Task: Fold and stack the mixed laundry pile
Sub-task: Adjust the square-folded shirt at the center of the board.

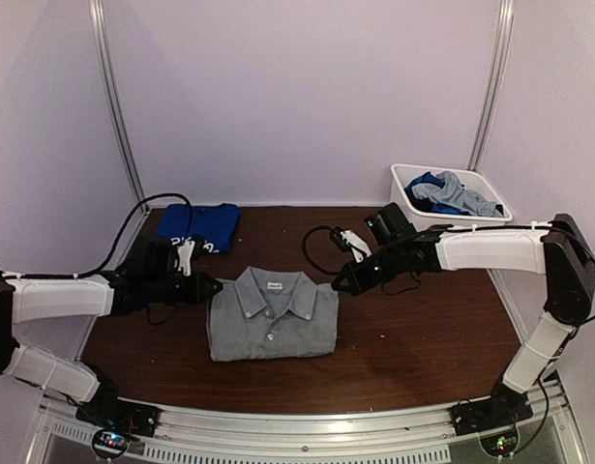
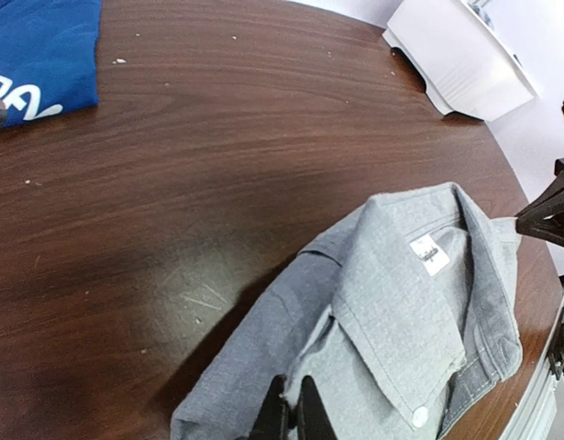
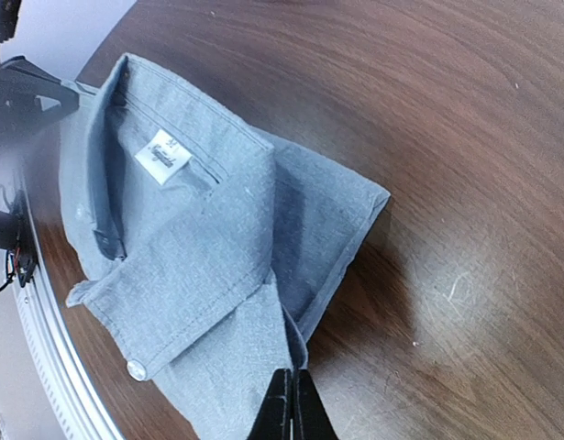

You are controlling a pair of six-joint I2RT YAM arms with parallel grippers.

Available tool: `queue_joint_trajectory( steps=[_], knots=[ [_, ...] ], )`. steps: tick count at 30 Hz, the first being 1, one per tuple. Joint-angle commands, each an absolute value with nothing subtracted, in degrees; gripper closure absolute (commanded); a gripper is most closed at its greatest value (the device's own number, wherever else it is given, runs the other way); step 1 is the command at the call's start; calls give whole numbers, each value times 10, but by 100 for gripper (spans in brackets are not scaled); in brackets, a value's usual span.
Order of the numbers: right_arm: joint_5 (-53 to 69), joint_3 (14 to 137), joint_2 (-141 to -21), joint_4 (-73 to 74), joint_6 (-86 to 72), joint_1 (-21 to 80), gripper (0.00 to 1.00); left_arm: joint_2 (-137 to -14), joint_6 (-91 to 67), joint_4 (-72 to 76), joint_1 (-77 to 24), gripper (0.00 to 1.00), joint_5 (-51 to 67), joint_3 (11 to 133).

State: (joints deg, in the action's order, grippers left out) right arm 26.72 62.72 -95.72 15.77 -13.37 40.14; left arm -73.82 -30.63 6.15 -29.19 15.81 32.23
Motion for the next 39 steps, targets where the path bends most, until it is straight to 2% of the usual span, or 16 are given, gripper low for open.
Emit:
queue_joint_trajectory(
  steps=[1,5,10,19,30,35,39],
  knots=[
    [279,672,-961,156,-119,406,100,-719,-312,44,-287,100,97,306],
    [288,696,-997,165,-109,407,100,-779,-307,58,-280,99,112,313],
    [280,686,-1014,160,-106,408,100,-832,-303,92,-280,90,136,315],
    [282,681,-1029,156,-106,408,100,-777,-290,51,-280,69,115,332],
    [280,679,-1028,157,-107,408,100,-854,-288,60,-279,66,139,383],
    [280,678,-1029,157,-107,408,100,-863,-295,44,-279,59,120,386],
    [281,674,-1028,154,-107,408,100,-858,-297,40,-279,57,113,378]
  ],
)
